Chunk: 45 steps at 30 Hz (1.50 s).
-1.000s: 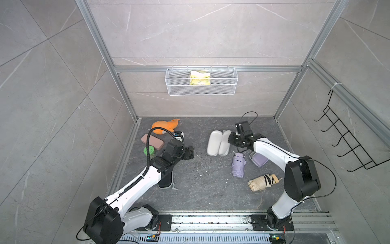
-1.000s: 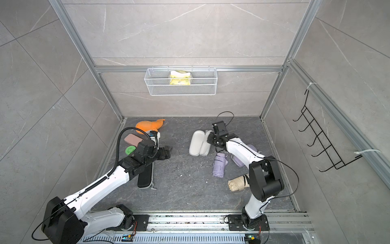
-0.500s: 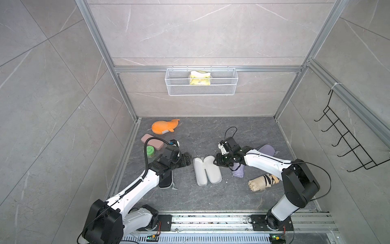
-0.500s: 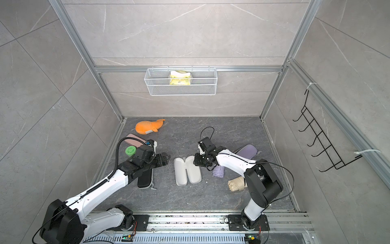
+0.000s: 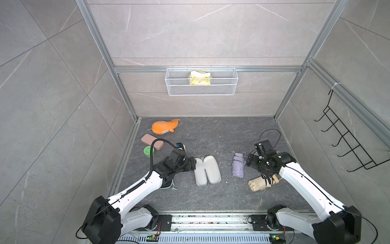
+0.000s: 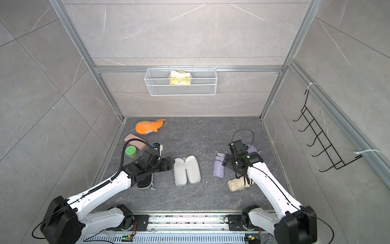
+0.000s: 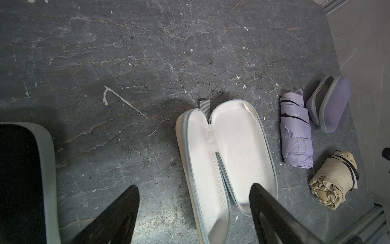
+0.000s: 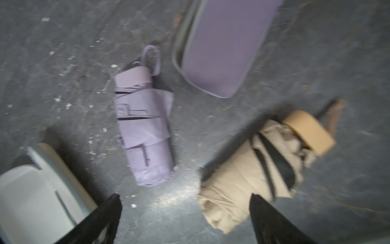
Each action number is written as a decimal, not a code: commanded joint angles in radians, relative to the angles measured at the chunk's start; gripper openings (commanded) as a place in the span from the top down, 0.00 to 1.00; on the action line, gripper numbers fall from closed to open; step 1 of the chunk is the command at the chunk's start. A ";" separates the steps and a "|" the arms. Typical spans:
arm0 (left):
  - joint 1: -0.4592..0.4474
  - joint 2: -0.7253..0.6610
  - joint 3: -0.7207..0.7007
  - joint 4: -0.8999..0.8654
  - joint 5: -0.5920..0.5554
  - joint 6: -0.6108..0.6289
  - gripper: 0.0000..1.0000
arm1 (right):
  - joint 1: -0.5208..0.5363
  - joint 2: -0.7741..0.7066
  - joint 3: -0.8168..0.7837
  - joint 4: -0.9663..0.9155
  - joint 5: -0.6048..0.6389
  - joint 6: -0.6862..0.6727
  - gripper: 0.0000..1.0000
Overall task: Put umbrellas into zippered umbrella sleeves
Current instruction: Pick up the umbrella from the center of the board.
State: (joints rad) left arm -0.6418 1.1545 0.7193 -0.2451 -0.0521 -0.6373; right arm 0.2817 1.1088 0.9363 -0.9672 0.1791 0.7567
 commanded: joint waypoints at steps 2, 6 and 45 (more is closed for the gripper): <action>-0.001 -0.019 -0.017 0.047 -0.027 -0.003 0.16 | -0.092 -0.066 -0.039 -0.224 0.137 0.069 0.01; -0.002 -0.019 -0.026 0.065 -0.021 -0.009 0.16 | -0.191 -0.056 -0.129 -0.110 0.004 0.050 0.00; -0.003 -0.003 0.048 0.006 0.039 -0.065 0.16 | -0.247 -0.195 -0.250 0.359 -0.470 -0.087 0.77</action>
State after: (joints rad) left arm -0.6586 1.1675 0.7124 -0.2119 -0.0532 -0.7223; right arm -0.0074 0.9356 0.6445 -0.6308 -0.2218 0.7376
